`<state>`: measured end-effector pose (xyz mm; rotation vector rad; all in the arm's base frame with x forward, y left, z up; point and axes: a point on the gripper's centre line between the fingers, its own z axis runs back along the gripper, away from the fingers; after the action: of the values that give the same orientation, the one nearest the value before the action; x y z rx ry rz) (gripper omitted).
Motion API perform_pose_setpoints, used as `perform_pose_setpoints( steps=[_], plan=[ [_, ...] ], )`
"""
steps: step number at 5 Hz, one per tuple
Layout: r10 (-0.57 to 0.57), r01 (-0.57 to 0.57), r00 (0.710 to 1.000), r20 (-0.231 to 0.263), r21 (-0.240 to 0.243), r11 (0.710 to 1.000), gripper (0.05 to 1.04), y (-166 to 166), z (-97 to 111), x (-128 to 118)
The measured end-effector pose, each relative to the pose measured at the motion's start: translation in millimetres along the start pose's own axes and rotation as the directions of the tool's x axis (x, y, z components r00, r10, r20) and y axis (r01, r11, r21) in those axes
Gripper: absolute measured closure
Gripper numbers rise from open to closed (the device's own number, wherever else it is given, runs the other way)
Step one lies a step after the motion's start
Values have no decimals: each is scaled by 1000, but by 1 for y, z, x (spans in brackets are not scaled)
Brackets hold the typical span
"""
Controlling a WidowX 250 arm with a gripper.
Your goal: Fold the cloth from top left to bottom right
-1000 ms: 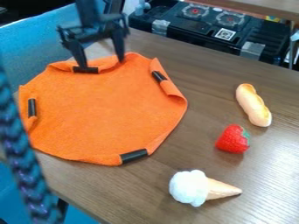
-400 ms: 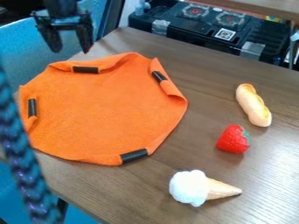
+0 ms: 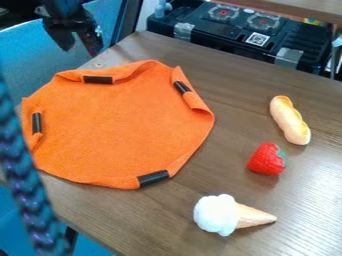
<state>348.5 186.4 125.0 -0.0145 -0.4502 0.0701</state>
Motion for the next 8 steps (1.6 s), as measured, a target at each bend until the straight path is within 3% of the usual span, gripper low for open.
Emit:
perform_pose_setpoints(
  steps=[1, 2, 4, 5, 6, 8],
  plan=[
    [-36, 36, 999, -35, 5, 999, 84, 7, -15, -1],
    [-50, 52, 998, -30, 41, 998, 84, 10, -25, 2],
    [-184, 177, 982, 32, 156, 972, 84, 3, -48, 6],
    [-244, 234, 969, 28, 192, 953, 84, 4, -52, 4],
    [-277, 274, 961, -18, 222, 936, 84, 2, -61, 2],
    [-294, 292, 955, -36, 284, 913, 84, 3, -76, 3]
  ],
)
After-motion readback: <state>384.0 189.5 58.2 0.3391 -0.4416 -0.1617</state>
